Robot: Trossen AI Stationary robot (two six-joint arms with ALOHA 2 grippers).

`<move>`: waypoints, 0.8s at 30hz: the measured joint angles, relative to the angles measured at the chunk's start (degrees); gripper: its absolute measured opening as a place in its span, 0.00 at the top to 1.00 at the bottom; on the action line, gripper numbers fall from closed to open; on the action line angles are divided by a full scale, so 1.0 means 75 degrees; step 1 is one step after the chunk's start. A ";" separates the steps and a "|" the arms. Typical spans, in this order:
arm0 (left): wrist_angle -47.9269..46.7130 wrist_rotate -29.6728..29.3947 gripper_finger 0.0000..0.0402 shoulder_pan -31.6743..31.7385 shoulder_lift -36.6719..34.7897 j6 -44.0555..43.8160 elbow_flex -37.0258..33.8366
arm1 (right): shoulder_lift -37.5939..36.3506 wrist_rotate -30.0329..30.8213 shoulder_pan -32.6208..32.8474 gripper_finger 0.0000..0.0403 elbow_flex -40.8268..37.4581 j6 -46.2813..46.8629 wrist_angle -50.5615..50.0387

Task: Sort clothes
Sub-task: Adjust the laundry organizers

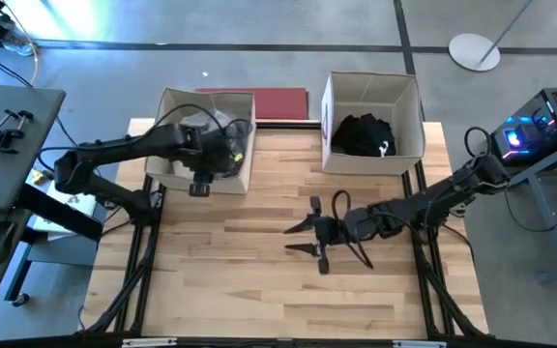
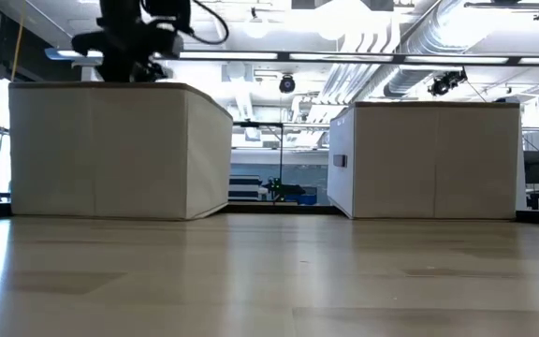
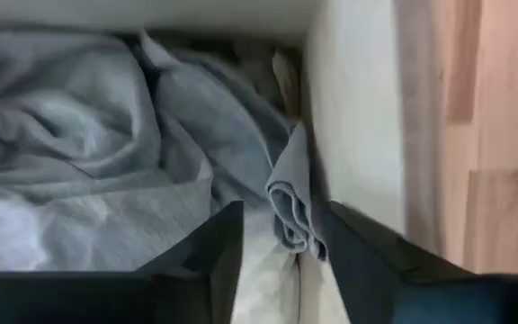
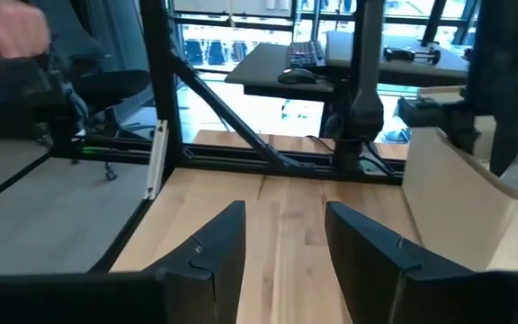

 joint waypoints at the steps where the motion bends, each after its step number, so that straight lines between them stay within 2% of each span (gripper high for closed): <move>1: -0.0101 -0.0123 0.67 0.0001 0.0080 0.0078 -0.0001 | -0.0001 0.0000 0.0037 0.65 0.0000 -0.0003 -0.0003; 6: -0.0507 -0.2151 0.82 -0.0086 0.0094 0.0233 0.0421 | -0.0001 0.0000 0.0103 0.65 0.0000 -0.0003 -0.0086; 8: -0.0565 -0.2303 0.84 -0.0092 -0.0084 0.0229 0.0750 | -0.0001 0.0000 0.0103 0.65 0.0000 -0.0003 -0.0091; 10: -0.0495 -0.1817 0.86 -0.0114 -0.0330 0.0192 0.1095 | -0.0001 0.0000 0.0103 0.65 0.0000 -0.0003 -0.0118; 12: -0.0424 -0.0935 0.86 -0.0160 -0.0588 -0.0016 0.1302 | 0.0000 0.0000 0.0097 0.65 0.0000 -0.0003 -0.0127; 16: -0.0314 0.0269 0.83 -0.0282 -0.0931 -0.0352 0.1168 | -0.0001 0.0000 0.0046 0.65 0.0000 -0.0005 -0.0154; 19: -0.0293 0.0508 0.76 -0.0418 -0.1015 -0.0551 0.0843 | -0.0001 0.0003 0.0041 0.65 0.0000 0.0014 -0.0154; 24: 0.0223 0.0472 0.60 -0.0480 -0.1008 -0.0592 -0.0001 | -0.0001 0.0003 0.0060 0.65 0.0000 0.0052 -0.0172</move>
